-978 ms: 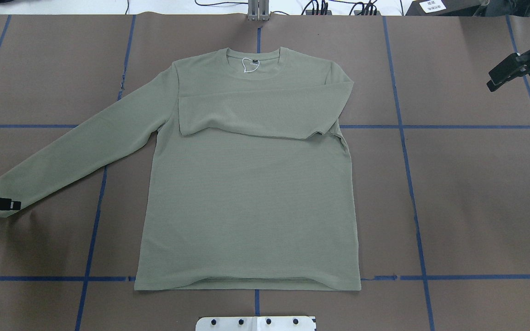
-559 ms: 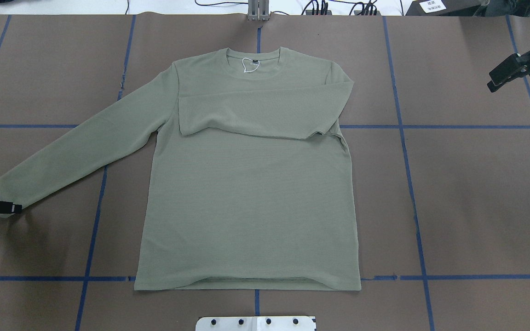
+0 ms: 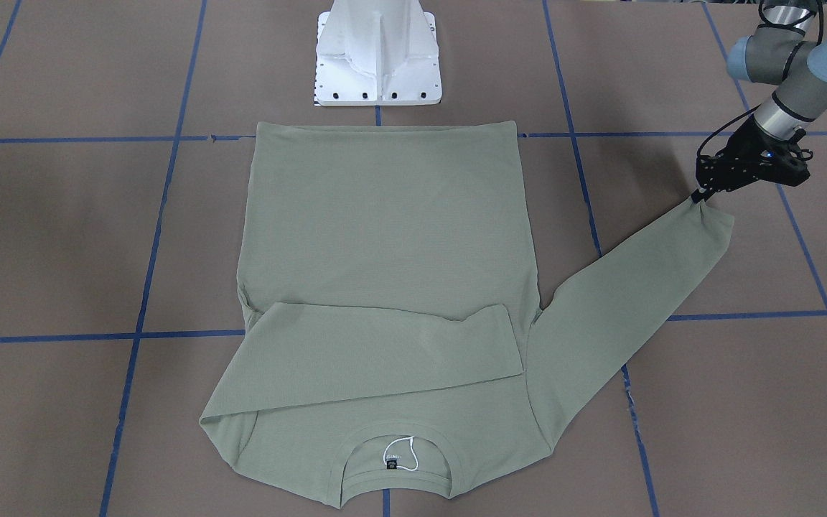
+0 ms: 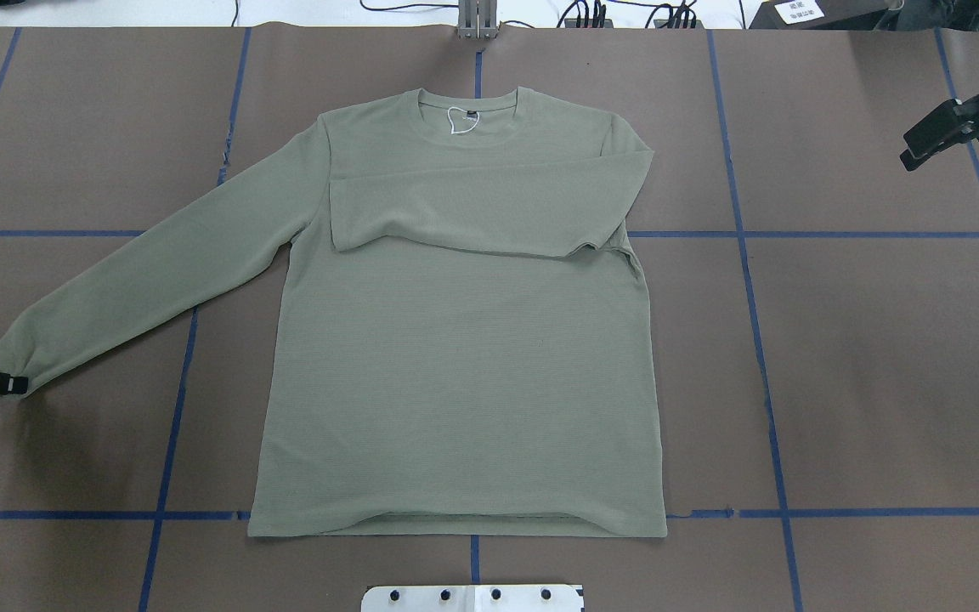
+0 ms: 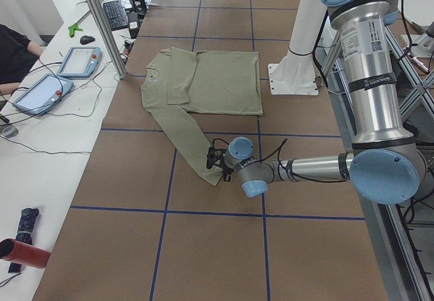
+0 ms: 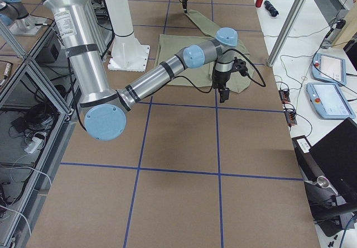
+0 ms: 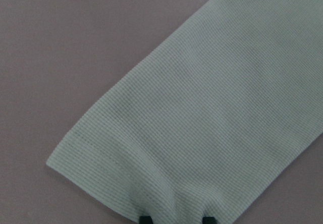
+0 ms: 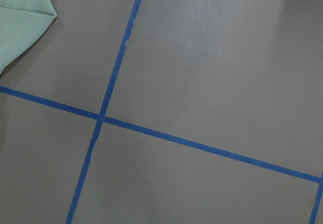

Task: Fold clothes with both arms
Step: 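Carry the sleeve across the chest toward the opposite shoulder with the left gripper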

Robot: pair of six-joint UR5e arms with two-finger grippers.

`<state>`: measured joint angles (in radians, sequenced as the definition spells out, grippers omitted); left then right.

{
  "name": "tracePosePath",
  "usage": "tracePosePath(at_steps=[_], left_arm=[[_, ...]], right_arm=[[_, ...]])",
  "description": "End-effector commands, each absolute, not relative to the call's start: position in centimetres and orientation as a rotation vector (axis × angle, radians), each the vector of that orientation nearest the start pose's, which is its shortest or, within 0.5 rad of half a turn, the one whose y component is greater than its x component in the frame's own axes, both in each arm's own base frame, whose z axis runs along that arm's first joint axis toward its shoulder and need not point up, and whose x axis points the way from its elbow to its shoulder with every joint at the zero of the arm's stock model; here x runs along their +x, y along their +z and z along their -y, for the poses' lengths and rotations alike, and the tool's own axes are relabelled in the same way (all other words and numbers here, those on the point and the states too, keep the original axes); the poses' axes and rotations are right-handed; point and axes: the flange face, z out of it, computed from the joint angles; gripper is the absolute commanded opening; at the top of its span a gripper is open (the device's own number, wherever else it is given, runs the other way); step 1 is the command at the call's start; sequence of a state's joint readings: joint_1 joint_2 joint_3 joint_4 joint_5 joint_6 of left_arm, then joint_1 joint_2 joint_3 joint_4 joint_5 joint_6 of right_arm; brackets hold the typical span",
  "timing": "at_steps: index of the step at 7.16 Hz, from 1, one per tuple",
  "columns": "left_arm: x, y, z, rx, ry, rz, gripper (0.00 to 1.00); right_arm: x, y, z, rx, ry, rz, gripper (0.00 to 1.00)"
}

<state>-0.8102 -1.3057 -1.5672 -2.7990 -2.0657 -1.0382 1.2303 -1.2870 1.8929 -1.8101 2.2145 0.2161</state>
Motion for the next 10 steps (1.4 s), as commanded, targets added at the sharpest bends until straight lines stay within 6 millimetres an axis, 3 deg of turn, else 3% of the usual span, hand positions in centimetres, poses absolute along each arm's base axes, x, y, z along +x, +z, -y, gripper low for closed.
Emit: tracePosePath(at_steps=[1, 3, 4, 5, 6, 8, 10], left_arm=[[20.7, 62.1, 34.7, 0.243, -0.010, -1.039, 0.00], [21.2, 60.1, 35.6, 0.238, -0.018, -1.031, 0.00], [21.3, 57.5, 36.4, 0.202, -0.045, -0.987, 0.00], [22.4, 52.8, 37.9, 0.182, -0.041, -0.942, 0.00], [23.0, 47.3, 41.2, 0.196, -0.031, -0.898, 0.00], [28.5, 35.2, 48.8, 0.161, -0.047, -0.839, 0.00], [33.5, 24.7, 55.0, 0.127, -0.063, -0.804, 0.00]], right_arm=[[-11.9, 38.6, 55.5, 0.165, -0.237, 0.711, 1.00], [-11.9, 38.6, 55.5, 0.165, -0.237, 0.711, 1.00], [-11.8, 38.6, 55.5, 0.166, -0.238, 0.709, 1.00], [-11.7, 39.1, 55.2, 0.158, -0.235, 0.709, 1.00], [-11.3, 39.6, 54.9, 0.155, -0.234, 0.706, 1.00], [-10.8, 39.9, 54.9, 0.156, -0.231, 0.702, 1.00], [-10.1, 40.9, 54.6, 0.146, -0.221, 0.696, 1.00]])
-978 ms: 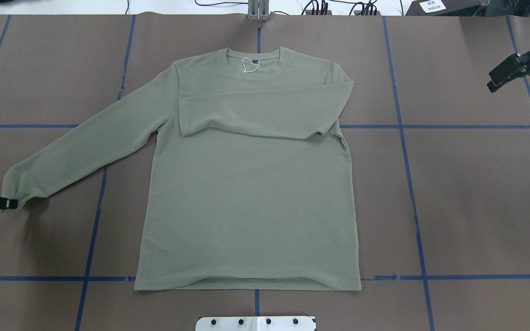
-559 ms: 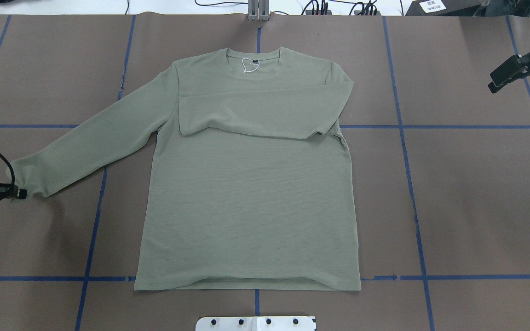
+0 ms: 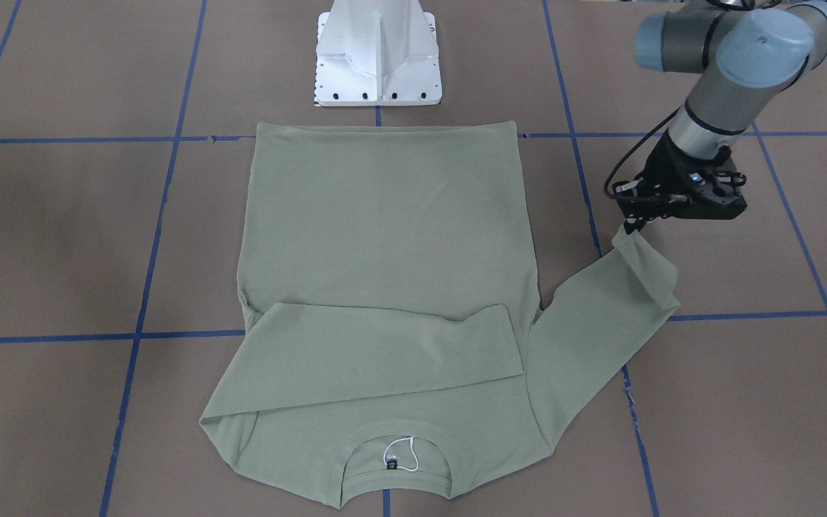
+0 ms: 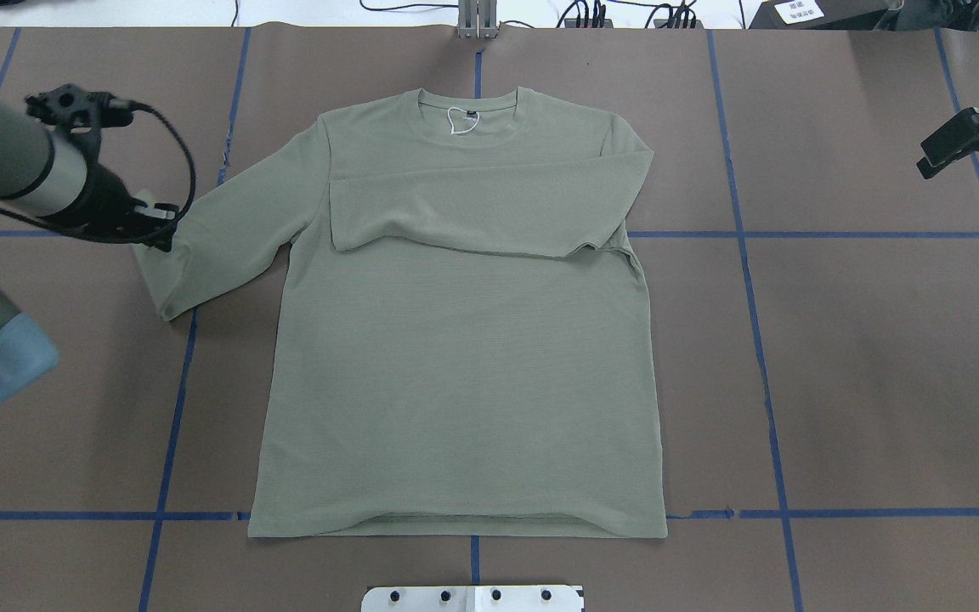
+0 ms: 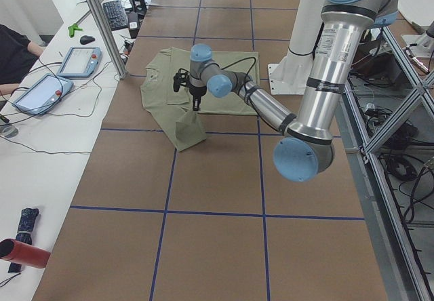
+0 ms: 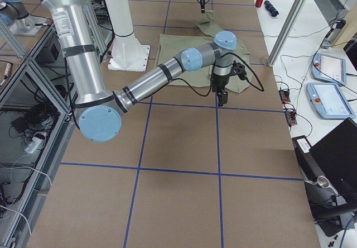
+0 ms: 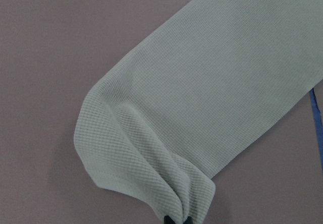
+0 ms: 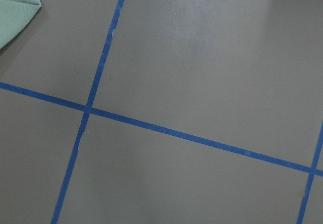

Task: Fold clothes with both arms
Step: 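Carry the sleeve across the chest toward the opposite shoulder with the left gripper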

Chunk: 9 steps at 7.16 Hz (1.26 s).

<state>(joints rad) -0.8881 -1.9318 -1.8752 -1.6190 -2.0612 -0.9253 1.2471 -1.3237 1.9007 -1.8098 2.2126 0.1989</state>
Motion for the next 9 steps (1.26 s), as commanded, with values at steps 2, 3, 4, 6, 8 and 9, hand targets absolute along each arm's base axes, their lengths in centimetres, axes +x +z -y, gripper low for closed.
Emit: tracePosePath(at_steps=[2, 3, 4, 6, 8, 9], left_arm=[[38.6, 16.3, 61.2, 0.144, -0.088, -0.793, 0.00], [41.6, 12.4, 64.3, 0.112, -0.158, -0.780, 0.00], [47.4, 7.9, 64.6, 0.076, -0.176, -0.764, 0.00], [54.3, 3.6, 61.9, 0.162, -0.117, -0.851, 0.00], [60.9, 3.9, 58.4, 0.254, -0.078, -0.863, 0.00], [63.8, 3.5, 57.3, 0.292, -0.056, -0.878, 0.00]], right_arm=[[-9.6, 41.1, 54.6, 0.145, -0.211, 0.696, 1.00], [-9.5, 41.1, 54.6, 0.145, -0.208, 0.696, 1.00], [-9.5, 41.2, 54.6, 0.143, -0.208, 0.695, 1.00], [-9.5, 41.3, 54.6, 0.142, -0.207, 0.694, 1.00], [-9.4, 41.3, 54.6, 0.141, -0.205, 0.693, 1.00], [-9.3, 41.3, 54.6, 0.142, -0.204, 0.693, 1.00]])
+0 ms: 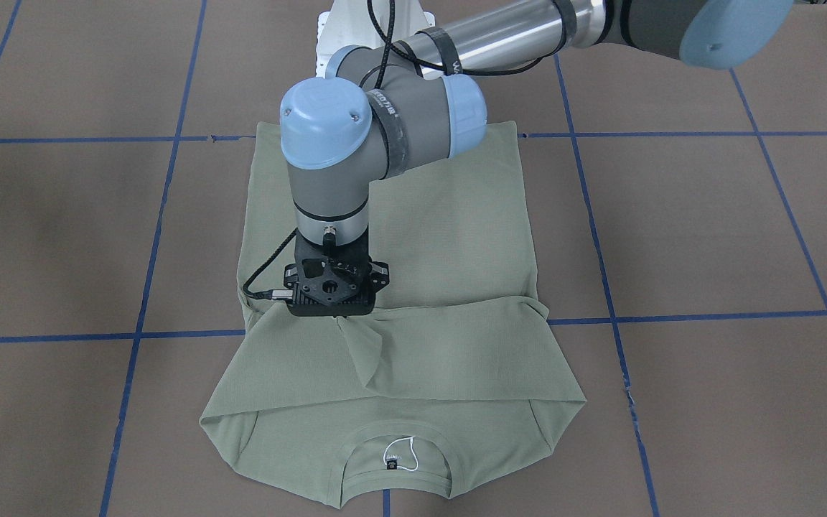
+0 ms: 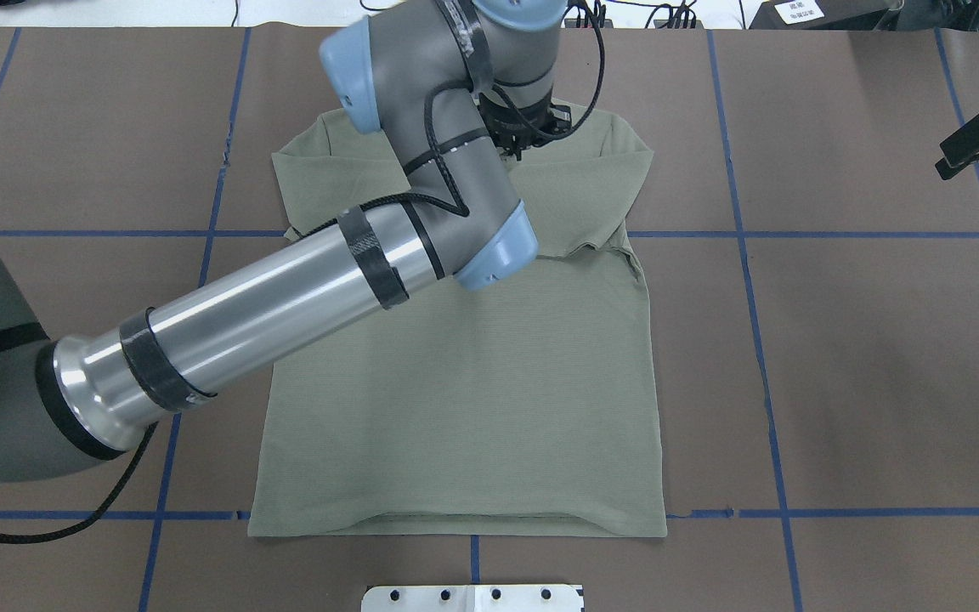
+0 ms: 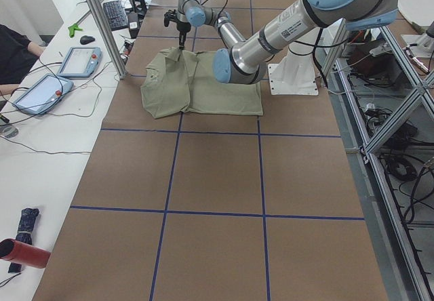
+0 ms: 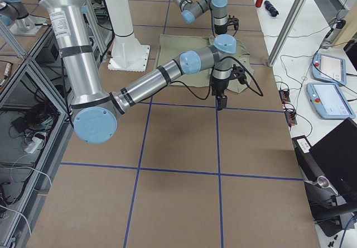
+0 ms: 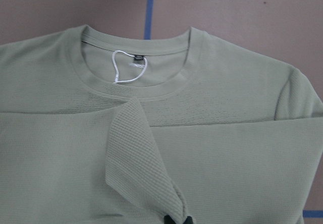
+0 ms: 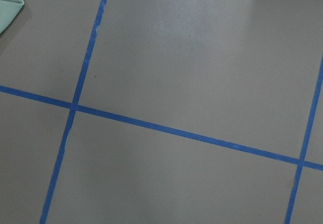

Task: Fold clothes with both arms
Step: 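Carry the sleeve across the chest toward the opposite shoulder with the left gripper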

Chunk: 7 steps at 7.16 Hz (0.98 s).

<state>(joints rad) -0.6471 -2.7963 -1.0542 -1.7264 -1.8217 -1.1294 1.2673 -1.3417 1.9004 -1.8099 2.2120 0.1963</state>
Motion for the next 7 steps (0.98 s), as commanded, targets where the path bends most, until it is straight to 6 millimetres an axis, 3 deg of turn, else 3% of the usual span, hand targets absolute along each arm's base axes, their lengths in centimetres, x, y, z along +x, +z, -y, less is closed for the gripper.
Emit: tracePosePath(at_steps=[1, 2, 4, 6, 7], left_arm=[[66.0, 3.3, 56.2, 0.296, -0.033, -0.893, 0.00], [67.0, 3.1, 55.1, 0.298, -0.020, -0.918, 0.00], [69.4, 2.9, 52.0, 0.320, 0.000, -0.992, 1.00], [68.9, 2.0, 51.8, 0.335, 0.024, -0.992, 1.00], [67.1, 1.8, 52.8, 0.302, 0.083, -0.944, 1.00]], right_arm=[[-9.4, 41.3, 54.6, 0.143, -0.206, 0.693, 1.00], [-9.3, 41.3, 54.6, 0.141, -0.202, 0.693, 1.00], [-9.4, 41.4, 54.6, 0.141, -0.203, 0.692, 1.00], [-9.4, 41.3, 54.8, 0.140, -0.199, 0.692, 1.00], [-9.6, 40.9, 55.0, 0.139, -0.188, 0.697, 1.00]])
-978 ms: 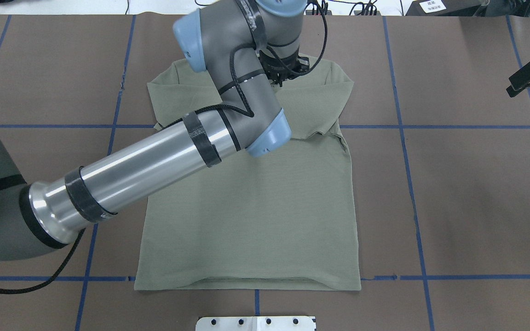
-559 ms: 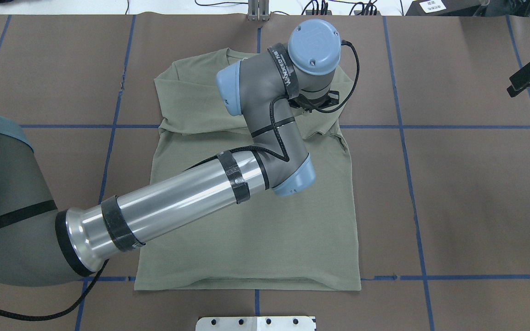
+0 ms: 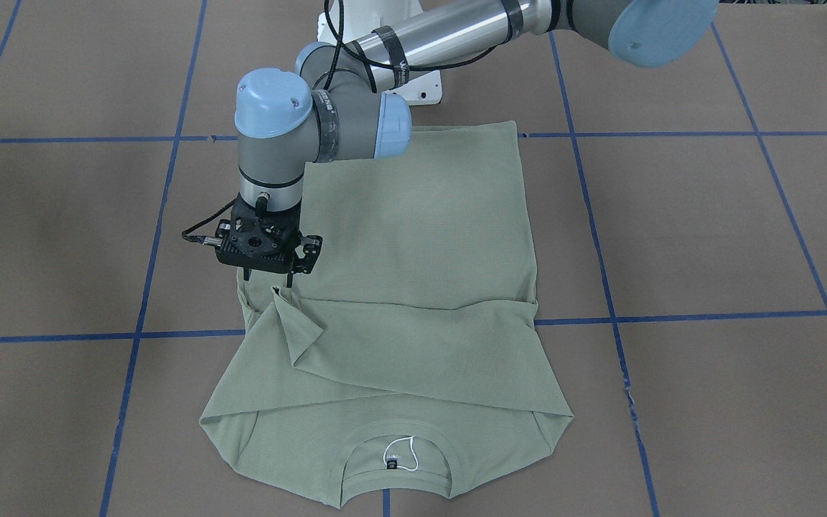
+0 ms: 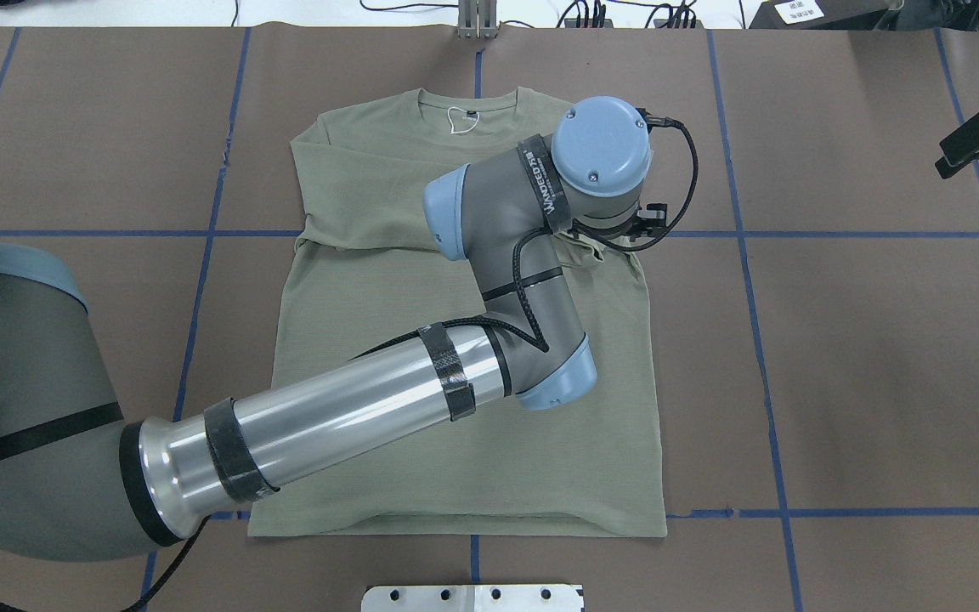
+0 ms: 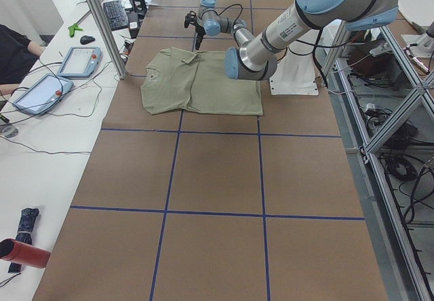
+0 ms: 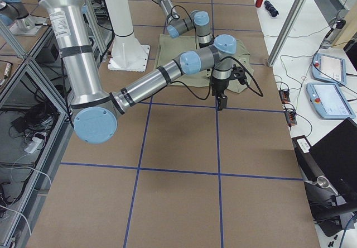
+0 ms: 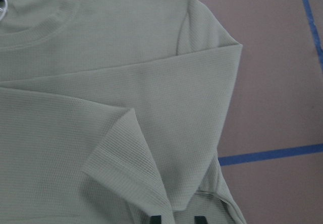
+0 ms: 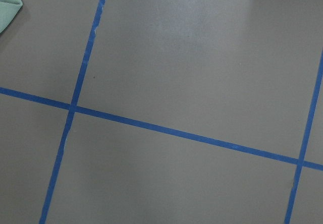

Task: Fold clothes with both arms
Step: 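Carry the sleeve across the chest toward the opposite shoulder with the left gripper, then release the sleeve and raise the left gripper while the right gripper reaches toward the shoulder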

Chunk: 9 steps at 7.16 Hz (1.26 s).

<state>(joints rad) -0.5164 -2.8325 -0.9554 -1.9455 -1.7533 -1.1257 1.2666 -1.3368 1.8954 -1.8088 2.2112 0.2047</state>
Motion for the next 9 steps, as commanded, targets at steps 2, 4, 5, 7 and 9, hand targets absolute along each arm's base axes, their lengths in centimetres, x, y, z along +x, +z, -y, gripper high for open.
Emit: tracePosePath(at_steps=[2, 4, 5, 7, 9], left_arm=[[61.2, 4.5, 56.6, 0.241, 0.166, -0.904, 1.00], [52.7, 12.8, 61.9, 0.255, 0.191, -0.944, 1.00], [48.5, 16.3, 62.3, 0.294, 0.261, -0.942, 1.00], [41.5, 21.8, 63.8, 0.387, 0.359, -0.888, 1.00], [33.3, 26.9, 65.2, 0.414, 0.499, -0.918, 1.00]], right_arm=[[-11.4, 39.6, 54.9, 0.163, -0.215, 0.778, 1.00], [-20.3, 34.2, 57.0, 0.151, -0.182, 0.807, 1.00], [-25.7, 30.5, 56.8, 0.162, -0.132, 0.774, 1.00], [-35.4, 25.3, 58.8, 0.176, -0.085, 0.709, 0.99], [-44.4, 21.2, 62.0, 0.192, -0.104, 0.613, 0.98]])
